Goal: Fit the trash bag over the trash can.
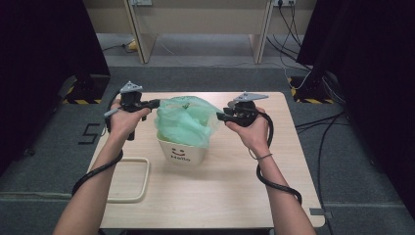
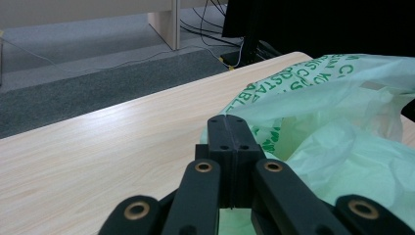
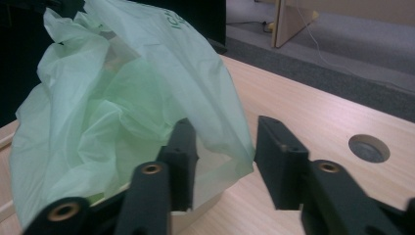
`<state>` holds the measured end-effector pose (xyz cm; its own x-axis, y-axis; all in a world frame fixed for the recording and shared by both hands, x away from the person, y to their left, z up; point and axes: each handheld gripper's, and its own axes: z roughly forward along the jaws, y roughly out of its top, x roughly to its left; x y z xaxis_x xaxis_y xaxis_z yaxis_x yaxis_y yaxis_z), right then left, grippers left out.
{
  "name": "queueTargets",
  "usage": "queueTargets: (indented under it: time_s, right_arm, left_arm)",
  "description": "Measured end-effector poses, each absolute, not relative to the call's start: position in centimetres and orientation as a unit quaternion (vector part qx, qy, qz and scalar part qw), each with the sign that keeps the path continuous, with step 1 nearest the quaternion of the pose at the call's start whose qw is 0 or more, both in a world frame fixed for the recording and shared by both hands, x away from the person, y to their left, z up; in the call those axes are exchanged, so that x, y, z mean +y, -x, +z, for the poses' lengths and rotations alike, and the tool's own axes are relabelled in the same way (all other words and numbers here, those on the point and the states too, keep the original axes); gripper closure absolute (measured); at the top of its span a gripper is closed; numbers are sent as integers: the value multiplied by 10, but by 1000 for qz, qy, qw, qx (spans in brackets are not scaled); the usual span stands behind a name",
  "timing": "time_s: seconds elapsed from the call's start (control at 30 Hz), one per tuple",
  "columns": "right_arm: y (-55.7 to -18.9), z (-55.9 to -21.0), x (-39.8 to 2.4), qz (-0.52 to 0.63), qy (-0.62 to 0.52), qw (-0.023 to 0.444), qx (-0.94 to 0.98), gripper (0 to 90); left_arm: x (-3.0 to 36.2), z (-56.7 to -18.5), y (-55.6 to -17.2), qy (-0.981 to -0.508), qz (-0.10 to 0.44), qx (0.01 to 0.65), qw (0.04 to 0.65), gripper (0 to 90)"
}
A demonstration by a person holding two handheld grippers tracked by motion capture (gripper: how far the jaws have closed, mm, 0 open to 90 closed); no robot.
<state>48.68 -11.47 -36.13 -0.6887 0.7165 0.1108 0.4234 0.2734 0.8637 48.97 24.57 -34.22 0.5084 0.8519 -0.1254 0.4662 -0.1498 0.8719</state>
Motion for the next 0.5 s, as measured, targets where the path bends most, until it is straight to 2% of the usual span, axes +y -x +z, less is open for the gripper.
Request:
queueTargets:
  time_s: [0.07, 0.1, 0.13, 0.2, 0.5]
  right_arm:
    - [-487, -361, -115, 482, -363, 155, 782, 689]
    - [-488, -362, -115, 483, -362, 156, 782, 782]
    - [-488, -362, -115, 483, -362, 156, 782, 782]
    - [-492, -363, -115, 485, -367, 155, 778, 867]
    - [-504, -361, -110, 488, -383, 164, 767, 882]
  left_arm:
    - [246, -342, -490, -730, 205, 452, 470, 899]
    - [246, -343, -491, -730, 206, 452, 470, 899]
    - [247, -343, -491, -729, 206, 453, 470, 899]
    - [248, -344, -494, -728, 208, 456, 468, 899]
    - [251, -352, -503, -723, 205, 468, 465, 899]
